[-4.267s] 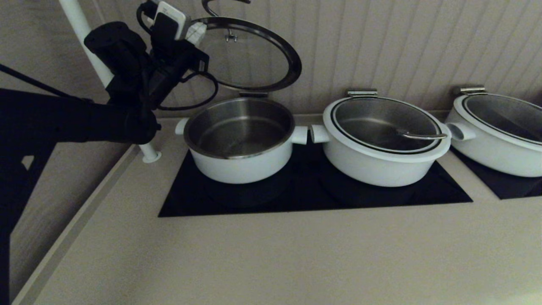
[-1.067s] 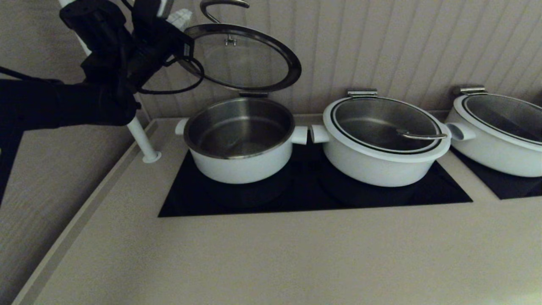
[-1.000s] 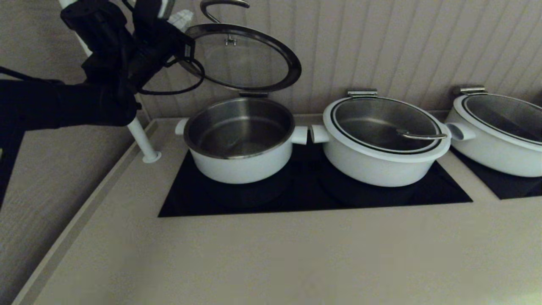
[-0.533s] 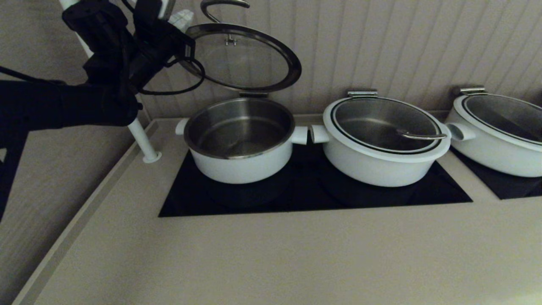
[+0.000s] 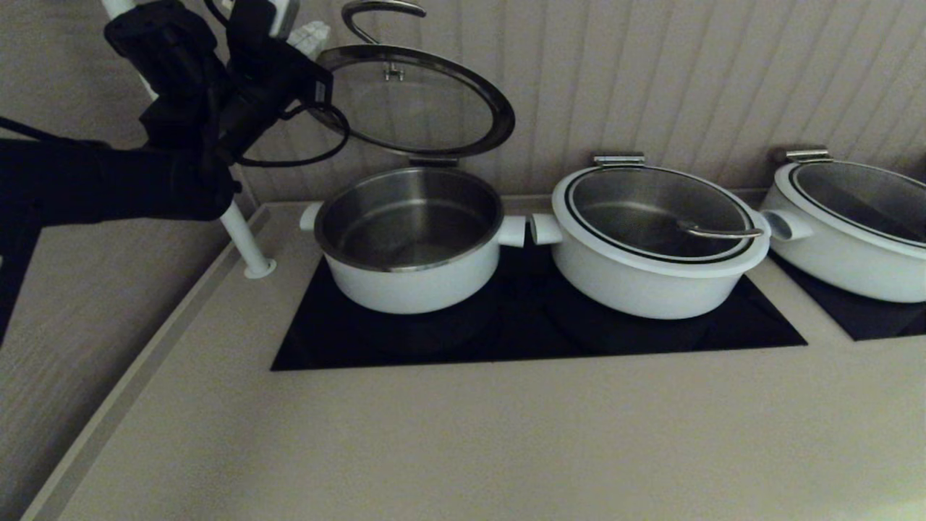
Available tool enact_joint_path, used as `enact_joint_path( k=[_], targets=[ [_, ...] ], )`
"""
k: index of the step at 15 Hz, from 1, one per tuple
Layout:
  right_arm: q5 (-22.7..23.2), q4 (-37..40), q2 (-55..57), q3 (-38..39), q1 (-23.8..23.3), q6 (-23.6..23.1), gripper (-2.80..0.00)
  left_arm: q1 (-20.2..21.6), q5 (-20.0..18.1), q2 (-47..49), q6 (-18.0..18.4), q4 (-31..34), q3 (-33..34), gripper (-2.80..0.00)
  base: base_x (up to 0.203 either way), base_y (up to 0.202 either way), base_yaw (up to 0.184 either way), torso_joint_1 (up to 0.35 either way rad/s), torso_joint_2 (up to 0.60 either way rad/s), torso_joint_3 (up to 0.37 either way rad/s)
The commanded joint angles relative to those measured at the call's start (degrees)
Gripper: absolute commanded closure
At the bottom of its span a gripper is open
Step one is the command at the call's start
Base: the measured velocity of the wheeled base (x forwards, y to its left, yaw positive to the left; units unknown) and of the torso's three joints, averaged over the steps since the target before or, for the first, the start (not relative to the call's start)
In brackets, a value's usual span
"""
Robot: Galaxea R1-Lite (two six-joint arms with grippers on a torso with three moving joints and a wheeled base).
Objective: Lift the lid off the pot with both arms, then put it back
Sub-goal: Close the pot lid
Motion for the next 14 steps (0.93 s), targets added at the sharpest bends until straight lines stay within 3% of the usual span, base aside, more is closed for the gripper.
enact_joint_path(
  k=[1, 14],
  targets=[
    [0.0, 0.1, 0.0, 0.0, 0.0, 0.0, 0.0, 0.0, 0.0, -1.2, 0.2, -0.2, 2.0, 0.0, 0.0, 0.0, 0.0, 0.0, 0.0, 0.0],
    [0.0, 0.1, 0.0, 0.0, 0.0, -0.1, 0.0, 0.1, 0.1, -6.5, 0.2, -3.7, 13.1, 0.0, 0.0, 0.0, 0.0, 0.0, 0.0, 0.0]
  ],
)
